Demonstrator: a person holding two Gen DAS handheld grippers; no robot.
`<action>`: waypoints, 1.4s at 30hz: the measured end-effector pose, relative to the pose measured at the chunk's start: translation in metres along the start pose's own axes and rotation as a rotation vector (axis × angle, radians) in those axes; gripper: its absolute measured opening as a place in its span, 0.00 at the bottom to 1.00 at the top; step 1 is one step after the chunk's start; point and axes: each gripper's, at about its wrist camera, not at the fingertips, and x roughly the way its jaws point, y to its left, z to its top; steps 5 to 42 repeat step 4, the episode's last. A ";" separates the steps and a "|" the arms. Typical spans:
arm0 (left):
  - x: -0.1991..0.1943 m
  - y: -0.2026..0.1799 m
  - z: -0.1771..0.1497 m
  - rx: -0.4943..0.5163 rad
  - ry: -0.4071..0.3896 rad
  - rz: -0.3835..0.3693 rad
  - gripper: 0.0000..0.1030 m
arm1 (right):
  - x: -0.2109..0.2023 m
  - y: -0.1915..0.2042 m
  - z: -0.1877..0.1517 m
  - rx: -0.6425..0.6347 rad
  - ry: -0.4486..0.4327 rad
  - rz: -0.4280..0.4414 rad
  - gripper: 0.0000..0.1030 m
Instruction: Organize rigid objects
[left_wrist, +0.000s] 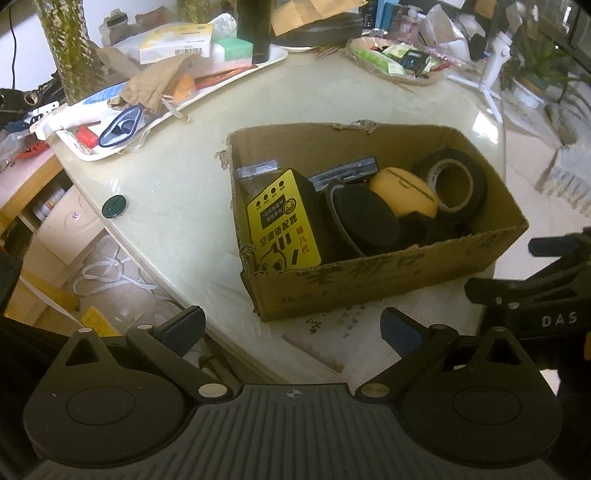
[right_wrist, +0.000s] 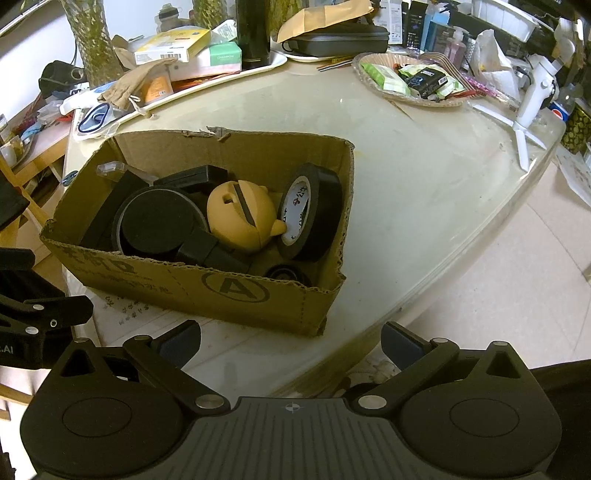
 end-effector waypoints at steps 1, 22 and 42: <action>-0.001 0.002 0.000 -0.013 -0.008 -0.009 1.00 | 0.000 0.000 0.000 -0.001 0.000 0.000 1.00; -0.002 0.005 0.000 -0.037 -0.019 -0.011 1.00 | 0.000 0.000 0.000 -0.002 0.000 0.000 1.00; -0.002 0.005 0.000 -0.037 -0.019 -0.011 1.00 | 0.000 0.000 0.000 -0.002 0.000 0.000 1.00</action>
